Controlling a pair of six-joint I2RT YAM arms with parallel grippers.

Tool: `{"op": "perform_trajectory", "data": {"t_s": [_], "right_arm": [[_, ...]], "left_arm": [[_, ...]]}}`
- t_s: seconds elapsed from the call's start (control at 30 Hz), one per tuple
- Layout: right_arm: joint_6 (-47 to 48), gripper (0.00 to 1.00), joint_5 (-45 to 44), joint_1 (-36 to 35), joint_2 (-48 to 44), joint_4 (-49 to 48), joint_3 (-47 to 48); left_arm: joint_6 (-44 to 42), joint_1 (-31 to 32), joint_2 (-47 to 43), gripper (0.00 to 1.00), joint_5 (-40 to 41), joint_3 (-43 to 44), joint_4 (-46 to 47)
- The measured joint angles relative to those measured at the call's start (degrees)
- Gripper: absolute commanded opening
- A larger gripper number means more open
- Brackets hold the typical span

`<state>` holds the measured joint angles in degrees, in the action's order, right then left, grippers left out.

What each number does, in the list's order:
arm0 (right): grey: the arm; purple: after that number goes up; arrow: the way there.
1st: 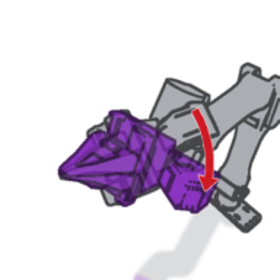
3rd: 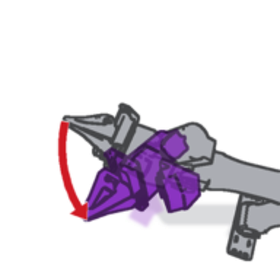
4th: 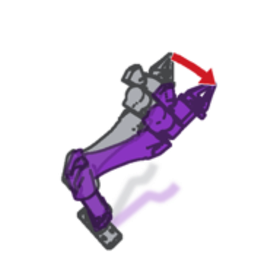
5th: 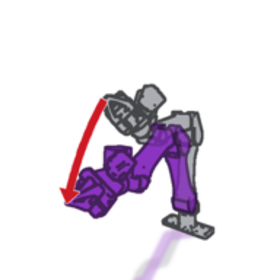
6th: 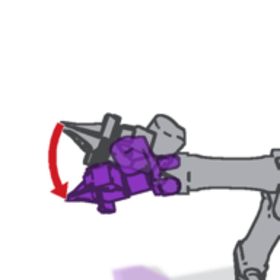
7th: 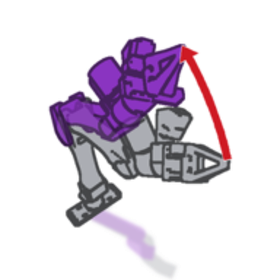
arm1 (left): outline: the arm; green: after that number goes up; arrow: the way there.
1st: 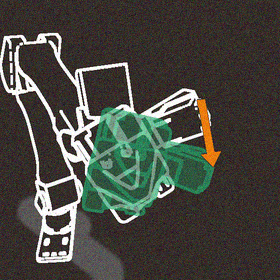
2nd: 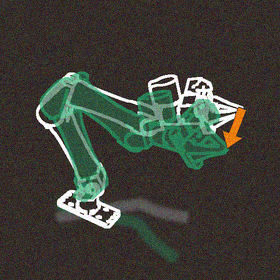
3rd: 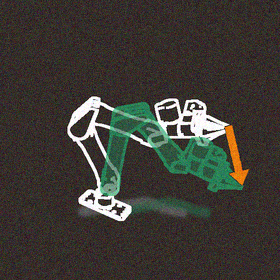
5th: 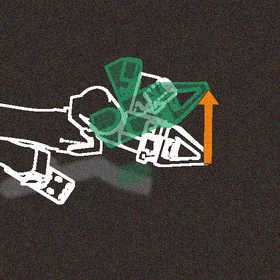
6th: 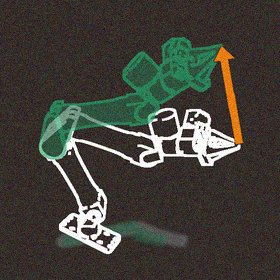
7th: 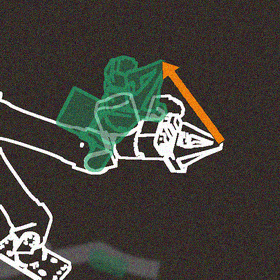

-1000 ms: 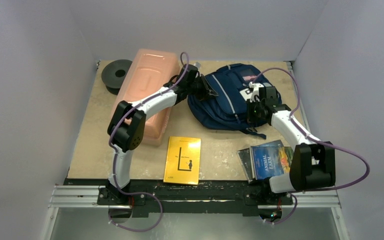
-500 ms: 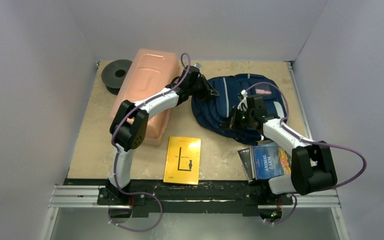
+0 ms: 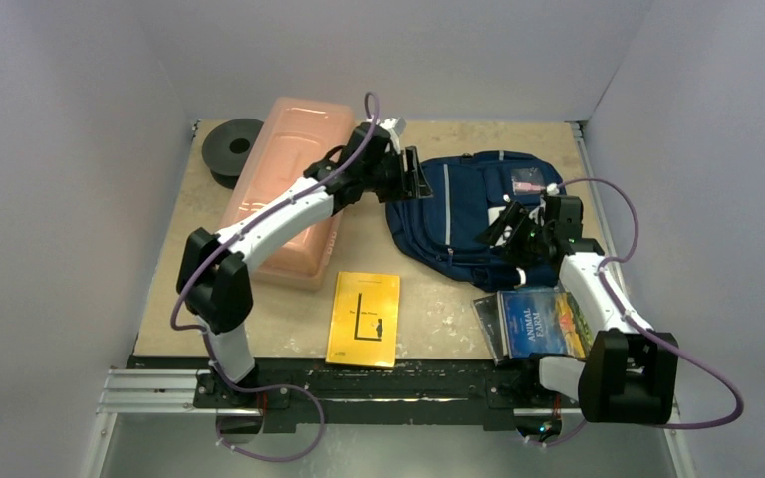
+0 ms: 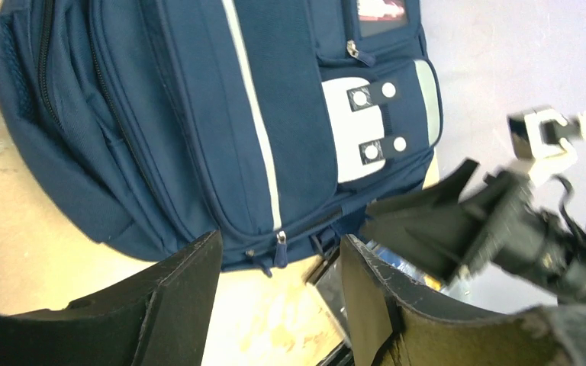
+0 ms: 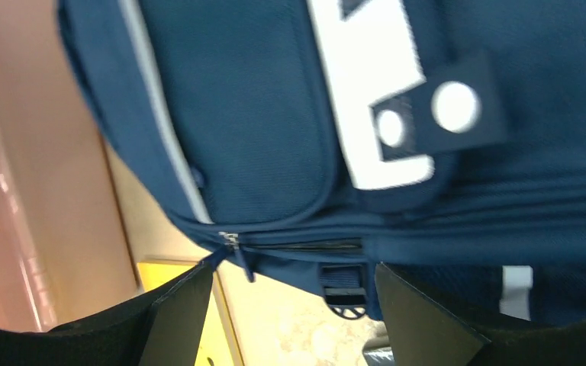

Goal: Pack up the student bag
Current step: Unzip the student bag at the center of the board.

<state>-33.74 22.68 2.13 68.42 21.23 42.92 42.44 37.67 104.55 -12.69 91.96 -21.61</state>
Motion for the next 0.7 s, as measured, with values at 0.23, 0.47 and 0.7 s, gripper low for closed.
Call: {"op": "perform_trajectory", "data": {"t_s": [0.23, 0.47, 0.7], "right_arm": [[-4.98, 0.82, -5.22, 1.79, 3.02, 0.81, -4.66], [-5.03, 0.82, -6.91, 2.03, 5.35, -0.9, -4.87], [-4.24, 0.82, -8.66, 2.03, 5.31, -0.92, -4.31]], "left_arm": [[-9.92, 11.37, -3.91, 0.53, 3.91, -2.8, -4.28], [-10.56, 15.96, 6.16, 0.51, 4.09, -2.73, -7.8], [-3.15, 15.21, 9.29, 0.48, 7.48, -2.08, -8.59]]}}
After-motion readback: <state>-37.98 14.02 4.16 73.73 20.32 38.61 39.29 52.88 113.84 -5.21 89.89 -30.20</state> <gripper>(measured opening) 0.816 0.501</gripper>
